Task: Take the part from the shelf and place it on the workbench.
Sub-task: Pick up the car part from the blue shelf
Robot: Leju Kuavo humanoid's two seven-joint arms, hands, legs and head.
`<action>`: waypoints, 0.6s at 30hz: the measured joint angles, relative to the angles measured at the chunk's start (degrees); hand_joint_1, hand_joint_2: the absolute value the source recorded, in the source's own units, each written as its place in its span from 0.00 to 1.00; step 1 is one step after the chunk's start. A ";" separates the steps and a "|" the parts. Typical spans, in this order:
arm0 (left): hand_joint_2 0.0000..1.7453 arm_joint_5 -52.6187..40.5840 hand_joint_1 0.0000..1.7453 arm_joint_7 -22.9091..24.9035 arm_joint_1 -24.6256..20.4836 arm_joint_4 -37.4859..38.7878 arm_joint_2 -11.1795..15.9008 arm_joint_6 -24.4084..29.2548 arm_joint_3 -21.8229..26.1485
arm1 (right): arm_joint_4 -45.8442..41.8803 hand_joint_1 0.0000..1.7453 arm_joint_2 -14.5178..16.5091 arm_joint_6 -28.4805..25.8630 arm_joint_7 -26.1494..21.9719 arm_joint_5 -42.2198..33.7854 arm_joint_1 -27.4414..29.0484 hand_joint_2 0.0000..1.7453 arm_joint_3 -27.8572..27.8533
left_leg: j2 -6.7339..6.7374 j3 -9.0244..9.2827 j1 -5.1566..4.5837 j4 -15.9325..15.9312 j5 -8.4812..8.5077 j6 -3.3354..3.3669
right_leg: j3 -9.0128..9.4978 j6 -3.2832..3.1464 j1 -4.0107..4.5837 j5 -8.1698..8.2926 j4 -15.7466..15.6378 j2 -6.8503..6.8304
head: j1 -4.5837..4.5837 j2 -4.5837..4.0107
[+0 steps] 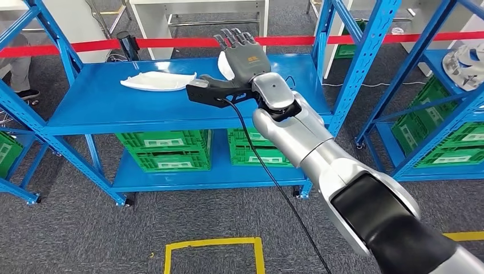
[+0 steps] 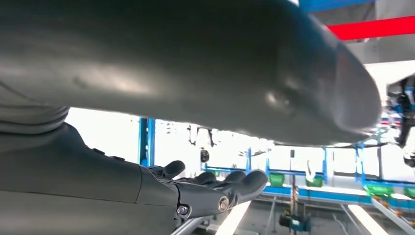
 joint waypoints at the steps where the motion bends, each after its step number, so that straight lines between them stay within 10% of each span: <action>1: 0.00 -0.01 0.00 0.08 0.06 0.00 0.00 0.00 0.02 | 0.24 0.00 0.00 -0.10 0.12 -0.03 0.19 0.00 0.03 | 0.12 -1.04 0.17 -1.11 -0.59 -0.18 | 1.19 0.18 -0.21 -0.97 0.00 0.02 | -0.01 -0.01; 2: 0.00 -0.01 0.00 0.15 0.09 0.00 0.01 0.00 0.04 | 0.48 0.00 -0.01 -0.22 0.20 -0.09 0.35 0.00 0.09 | 0.27 -1.46 0.32 -3.59 0.56 -0.31 | 2.45 0.42 -0.44 -1.99 0.00 0.03 | -0.01 -0.01; 5: 0.00 -0.01 0.00 0.33 0.24 0.16 -0.11 -0.02 0.06 | 1.23 0.00 -0.06 -0.64 0.19 -0.32 0.84 0.00 0.47 | 1.25 -1.51 0.64 -13.60 12.64 -0.25 | 5.18 1.65 -0.62 -4.96 0.01 0.11 | -0.24 0.00; 7: 0.00 -0.01 0.00 0.45 0.15 0.26 -0.21 -0.08 0.08 | 1.62 0.00 -0.14 -0.81 0.22 -0.38 1.04 0.00 0.77 | 1.65 -1.39 0.63 -15.80 16.12 0.58 | 6.48 2.67 -0.46 -5.96 -0.33 0.19 | -0.39 0.00; 10: 0.00 0.02 0.00 0.56 -0.13 0.17 -0.37 -0.11 0.10 | 1.70 0.00 -0.32 -1.01 0.40 -0.47 0.62 0.00 0.95 | 1.20 0.39 0.64 -15.90 14.63 2.10 | 5.96 3.65 -0.53 -4.71 2.33 -0.04 | -0.15 0.00; 12: 0.00 0.08 0.00 0.64 -0.26 0.12 -0.40 -0.10 0.10 | 1.77 0.00 -0.56 -1.13 0.61 -0.50 0.77 0.00 1.03 | 0.84 2.05 0.58 -16.27 13.49 2.80 | 1.40 3.90 -0.57 -4.41 9.06 -0.14 | 0.04 -0.01; 14: 0.00 0.13 0.00 0.73 -0.32 0.10 -0.39 -0.08 0.13 | 1.98 0.00 -1.12 -1.50 0.86 -0.59 1.70 0.00 1.15 | 0.38 3.86 0.36 -16.44 11.98 3.21 | -3.97 3.94 -0.38 -7.78 14.62 -0.16 | 0.15 -0.01; 16: 0.00 0.16 0.00 0.80 -0.11 0.08 -0.42 -0.07 0.23 | 2.16 0.00 -2.05 -2.27 1.10 -0.76 2.81 0.00 1.22 | -0.24 6.14 -0.11 -16.49 10.22 3.47 | -7.13 3.50 0.02 -11.25 14.35 -0.16 | 0.22 0.00; 18: 0.00 0.16 0.00 0.84 0.22 0.09 -0.51 -0.07 0.38 | 2.20 0.00 -3.16 -2.99 1.18 -0.94 3.60 0.00 1.23 | -0.61 8.55 -0.74 -16.53 8.33 3.64 | -8.03 2.12 0.75 -7.64 8.87 -0.14 | 0.25 0.00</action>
